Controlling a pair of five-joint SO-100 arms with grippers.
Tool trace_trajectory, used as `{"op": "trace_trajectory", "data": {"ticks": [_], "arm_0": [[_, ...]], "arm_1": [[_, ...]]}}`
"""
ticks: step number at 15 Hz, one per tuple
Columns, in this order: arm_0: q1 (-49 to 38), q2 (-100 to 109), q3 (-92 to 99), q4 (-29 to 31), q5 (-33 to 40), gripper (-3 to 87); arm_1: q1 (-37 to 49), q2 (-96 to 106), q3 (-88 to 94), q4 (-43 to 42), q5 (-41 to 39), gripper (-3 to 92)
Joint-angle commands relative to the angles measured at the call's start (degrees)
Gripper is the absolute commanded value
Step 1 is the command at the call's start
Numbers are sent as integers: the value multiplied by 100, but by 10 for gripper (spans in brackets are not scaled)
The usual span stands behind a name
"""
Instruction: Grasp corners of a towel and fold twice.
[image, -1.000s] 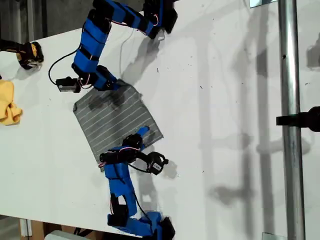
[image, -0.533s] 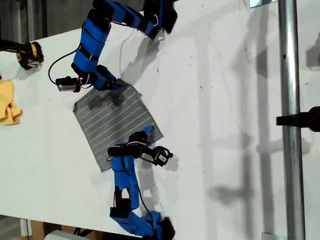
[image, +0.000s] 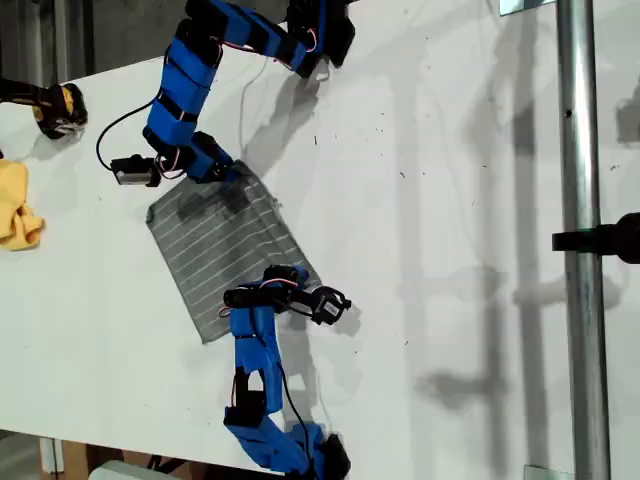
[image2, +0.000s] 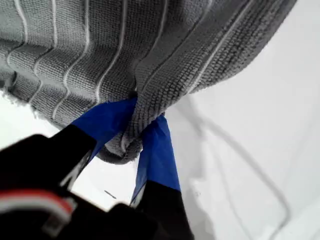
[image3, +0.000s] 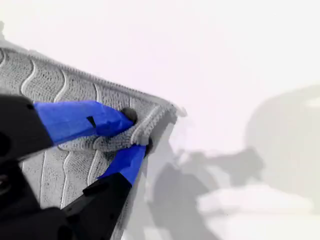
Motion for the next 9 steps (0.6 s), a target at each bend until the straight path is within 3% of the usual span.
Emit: {"op": "trace_trajectory", "data": {"ticks": [1, 9], "arm_0": [[-9, 79, -44, 193, 35, -8], [659, 1652, 325, 879, 334, -8]], "arm_1": [[-88, 580, -422, 44, 62, -2], [-1046, 1187, -237, 642, 132, -2]]}}
